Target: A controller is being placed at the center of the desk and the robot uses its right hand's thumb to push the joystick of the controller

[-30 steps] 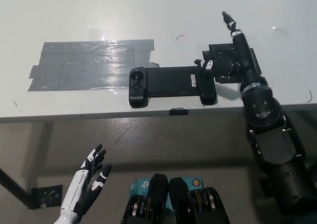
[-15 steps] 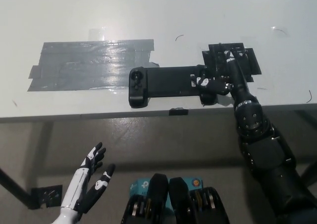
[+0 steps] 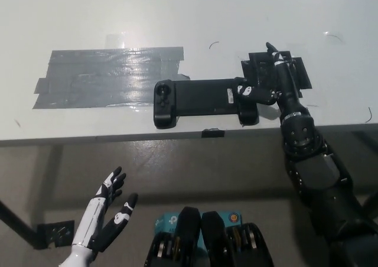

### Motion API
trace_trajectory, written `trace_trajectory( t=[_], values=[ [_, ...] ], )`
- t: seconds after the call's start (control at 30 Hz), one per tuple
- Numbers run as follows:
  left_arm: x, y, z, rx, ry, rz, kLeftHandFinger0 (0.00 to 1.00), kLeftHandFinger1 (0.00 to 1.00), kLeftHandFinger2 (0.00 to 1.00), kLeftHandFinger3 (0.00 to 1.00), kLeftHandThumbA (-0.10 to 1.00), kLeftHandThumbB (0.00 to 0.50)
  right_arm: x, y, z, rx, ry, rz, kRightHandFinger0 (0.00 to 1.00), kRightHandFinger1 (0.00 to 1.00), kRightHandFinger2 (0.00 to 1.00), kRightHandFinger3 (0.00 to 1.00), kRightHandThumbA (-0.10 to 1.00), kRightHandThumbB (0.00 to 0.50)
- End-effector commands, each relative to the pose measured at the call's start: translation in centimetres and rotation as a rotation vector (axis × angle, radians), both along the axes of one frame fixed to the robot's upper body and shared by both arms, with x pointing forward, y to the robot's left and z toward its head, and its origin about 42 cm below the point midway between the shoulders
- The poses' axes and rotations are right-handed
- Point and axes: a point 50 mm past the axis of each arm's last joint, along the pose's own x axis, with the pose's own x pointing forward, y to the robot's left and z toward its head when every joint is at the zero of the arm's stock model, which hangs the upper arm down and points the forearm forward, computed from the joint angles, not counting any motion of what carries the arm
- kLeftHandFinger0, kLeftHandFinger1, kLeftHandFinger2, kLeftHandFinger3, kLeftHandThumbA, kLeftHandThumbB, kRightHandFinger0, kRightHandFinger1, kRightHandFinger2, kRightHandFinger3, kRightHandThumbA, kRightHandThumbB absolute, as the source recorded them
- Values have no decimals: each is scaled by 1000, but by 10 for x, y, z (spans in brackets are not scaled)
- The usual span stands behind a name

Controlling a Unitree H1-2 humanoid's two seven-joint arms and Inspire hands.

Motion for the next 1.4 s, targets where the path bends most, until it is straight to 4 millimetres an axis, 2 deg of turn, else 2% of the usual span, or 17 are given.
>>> trace_trajectory(
  t=[0.0,0.1,0.13,0.17,0.2,0.23,0.37,0.87,0.93,0.97,1.03,1.07,1.13,1.23,1.27,1.3,1.37],
  values=[
    [3,2,12,2,-48,-6,1000,1000,1000,1000,719,15,14,-3,38,65,-137,-27,1000,1000,1000,1000,1000,112],
    [4,2,12,8,-52,-1,1000,1000,1000,1000,736,29,14,-6,36,72,-131,-37,1000,1000,1000,1000,1000,1],
    [4,3,12,4,-52,-2,1000,1000,1000,1000,743,24,14,-7,35,76,-133,-45,1000,1000,1000,1000,1000,0],
    [4,3,12,4,-52,-1,1000,1000,1000,1000,744,23,15,-8,35,76,-135,-51,1000,1000,1000,1000,762,0],
    [5,3,12,7,-53,-1,1000,1000,1000,1000,746,21,15,-9,34,60,-131,-64,1000,1000,1000,1000,214,0],
    [5,3,12,8,-53,-1,1000,1000,1000,1000,749,21,16,-9,35,54,-129,-68,1000,1000,1000,1000,-80,0],
    [5,3,13,8,-58,-6,1000,1000,1000,1000,772,11,15,-13,26,93,-90,-91,1000,1000,1000,1000,-100,0],
    [8,4,14,6,-57,-3,1000,1000,1000,1000,823,18,14,-10,32,95,-166,-28,1000,1000,1000,1000,-100,0],
    [9,4,15,5,-63,-6,1000,1000,1000,1000,824,12,12,-7,43,102,-217,-3,1000,1000,1000,1000,147,26],
    [10,4,15,7,-64,-5,1000,1000,1000,1000,825,14,13,-6,45,101,-222,1,1000,1000,1000,1000,191,28],
    [12,4,16,6,-68,-6,1000,1000,1000,1000,827,13,10,0,62,85,-271,35,1000,1000,1000,1000,563,100],
    [12,4,16,5,-67,-6,1000,1000,1000,1000,827,14,8,2,68,85,-282,48,1000,1000,1000,1000,684,143],
    [11,3,16,5,-49,-8,1000,1000,1000,1000,846,24,1,8,89,80,-330,89,1000,1000,1000,1000,803,160],
    [11,2,17,0,-53,-11,1000,1000,1000,1000,847,24,-13,12,112,101,-406,129,1000,1000,1000,1000,977,240],
    [11,2,17,1,-53,-10,1000,1000,1000,1000,846,23,-16,12,117,100,-430,134,1000,1000,1000,1000,995,239],
    [12,1,17,2,-58,-12,1000,1000,1000,1000,840,18,-23,13,128,103,-471,140,1000,1000,1000,1000,1000,291],
    [15,0,19,-1,-67,-17,1000,1000,1000,1000,830,11,-38,12,146,77,-529,149,1000,1000,1000,1000,1000,306]
  ],
)
